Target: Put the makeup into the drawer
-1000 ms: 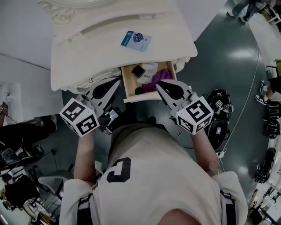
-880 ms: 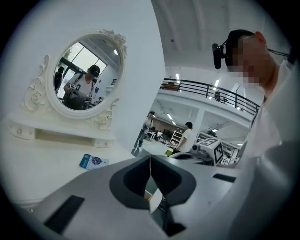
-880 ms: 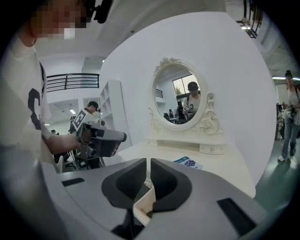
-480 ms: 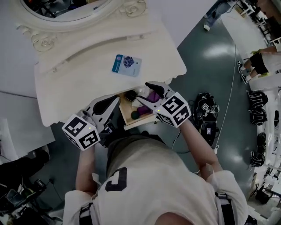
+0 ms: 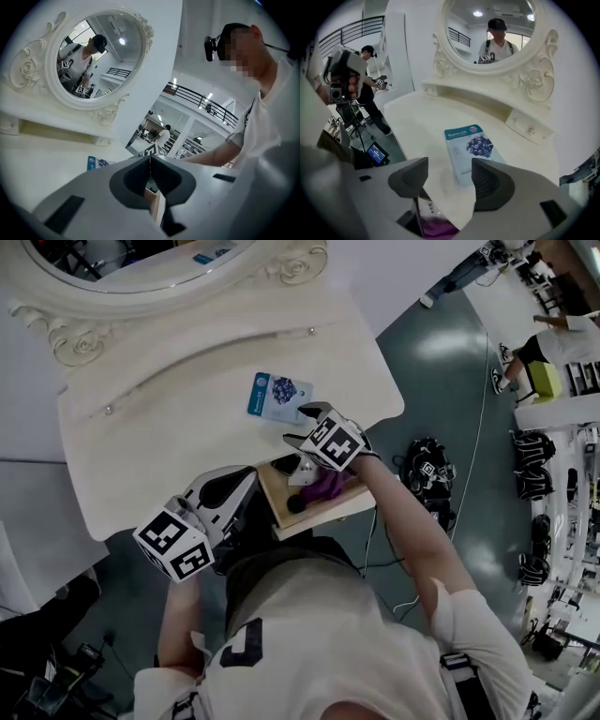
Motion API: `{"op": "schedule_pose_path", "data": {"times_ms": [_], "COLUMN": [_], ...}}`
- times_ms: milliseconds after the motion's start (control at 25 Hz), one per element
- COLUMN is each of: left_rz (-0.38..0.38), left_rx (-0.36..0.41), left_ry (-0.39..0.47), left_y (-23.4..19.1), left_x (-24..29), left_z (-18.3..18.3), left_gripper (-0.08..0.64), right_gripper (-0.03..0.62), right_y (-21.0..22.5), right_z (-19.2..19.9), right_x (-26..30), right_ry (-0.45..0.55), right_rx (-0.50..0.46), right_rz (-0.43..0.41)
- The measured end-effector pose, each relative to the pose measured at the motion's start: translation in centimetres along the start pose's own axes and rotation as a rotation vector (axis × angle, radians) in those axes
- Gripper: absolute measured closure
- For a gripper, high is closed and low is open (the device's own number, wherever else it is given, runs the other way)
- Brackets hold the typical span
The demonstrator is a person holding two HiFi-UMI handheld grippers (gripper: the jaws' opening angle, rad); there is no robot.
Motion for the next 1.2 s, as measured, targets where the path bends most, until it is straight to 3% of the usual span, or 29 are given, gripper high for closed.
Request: {"op": "schedule_pose_path", "data": {"times_ms": [200,360,640,960,1120,1160,1200], "left_rz": [-0.035,-0.061,-0.067,-0.063,-0.072,-0.075,-0.079], "left_rx": [-0.042,-0.058,-0.051,-0.039,-0.029,-0.029,-0.029], "left_ry": [0.005,-0.003,-0.011,-0.034,-0.04,-0.039,-0.038], "left_y": [-1.5,-2.2,-1.2,0.5,1.1,1.2,1.3], "left_x": [-0.8,-1.1,0.5,2.1,2.4,2.4,2.3], "left_z": [0.5,1.2,1.3,2.3,2.7,2.7,2.8], "left_gripper": [0.502,0.502,0.502,0.502,0.502,0.502,0.502], "right_gripper": [0.316,0.316,0.316,0.318,0.319,0.338,0.396], "right_y": [1.1,0.6,-3.1,-5.5,-5.1,-4.9,-4.7], "right_z": [2.1,2.7,4.7,7.2,7.4,7.4,7.4], "right_x": [3.4,3.6,1.5,0.6,0.7,0.7,0.5], "right_ry": [-0.105,-0.104,-0.096,-0.085,-0.05,-0.041,-0.032], "right_rx": [0.028,0.026,-0.113,-0.312,-0.335,-0.339,-0.35], "right_rz": [-0.044,-0.074,-0.109,0.008,0.081,0.1,0.122]}}
Point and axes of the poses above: the fingertips, and each gripper's own axes: x forward along the fingers, y to its right, z out of its underside, the point moved 2 cm from there along -x, backward along the fingers, and after that the axes turned 9 degrees about z, right-handed, at the moved point
